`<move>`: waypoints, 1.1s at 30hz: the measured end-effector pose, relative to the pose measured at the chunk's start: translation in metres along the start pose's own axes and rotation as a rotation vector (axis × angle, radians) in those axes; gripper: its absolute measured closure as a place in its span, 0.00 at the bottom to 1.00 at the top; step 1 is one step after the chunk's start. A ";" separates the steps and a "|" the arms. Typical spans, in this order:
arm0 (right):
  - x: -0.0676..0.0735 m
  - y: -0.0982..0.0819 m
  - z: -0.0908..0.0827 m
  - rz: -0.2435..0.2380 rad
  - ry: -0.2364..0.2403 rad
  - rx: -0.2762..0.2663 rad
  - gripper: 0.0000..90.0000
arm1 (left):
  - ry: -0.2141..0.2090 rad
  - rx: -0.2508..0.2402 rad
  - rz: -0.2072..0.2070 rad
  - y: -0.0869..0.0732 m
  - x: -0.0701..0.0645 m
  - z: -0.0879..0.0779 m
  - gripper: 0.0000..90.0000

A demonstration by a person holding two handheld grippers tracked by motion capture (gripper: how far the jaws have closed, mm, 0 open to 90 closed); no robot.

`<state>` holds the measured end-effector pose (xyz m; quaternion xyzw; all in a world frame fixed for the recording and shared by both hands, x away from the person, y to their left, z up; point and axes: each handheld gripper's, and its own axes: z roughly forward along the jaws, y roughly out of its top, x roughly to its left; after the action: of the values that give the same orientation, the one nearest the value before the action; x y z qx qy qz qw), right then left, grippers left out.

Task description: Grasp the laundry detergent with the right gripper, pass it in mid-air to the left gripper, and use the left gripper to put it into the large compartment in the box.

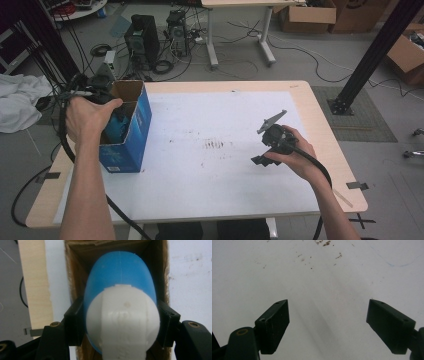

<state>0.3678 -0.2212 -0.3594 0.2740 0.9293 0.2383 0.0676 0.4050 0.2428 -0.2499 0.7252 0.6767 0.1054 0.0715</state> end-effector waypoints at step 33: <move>0.005 -0.008 0.009 0.011 0.008 0.023 0.21 | -0.004 -0.019 0.005 -0.017 -0.004 0.024 0.42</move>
<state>0.3618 -0.2206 -0.3708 0.2790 0.9306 0.2293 0.0595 0.3947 0.2414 -0.2777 0.7263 0.6737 0.1107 0.0795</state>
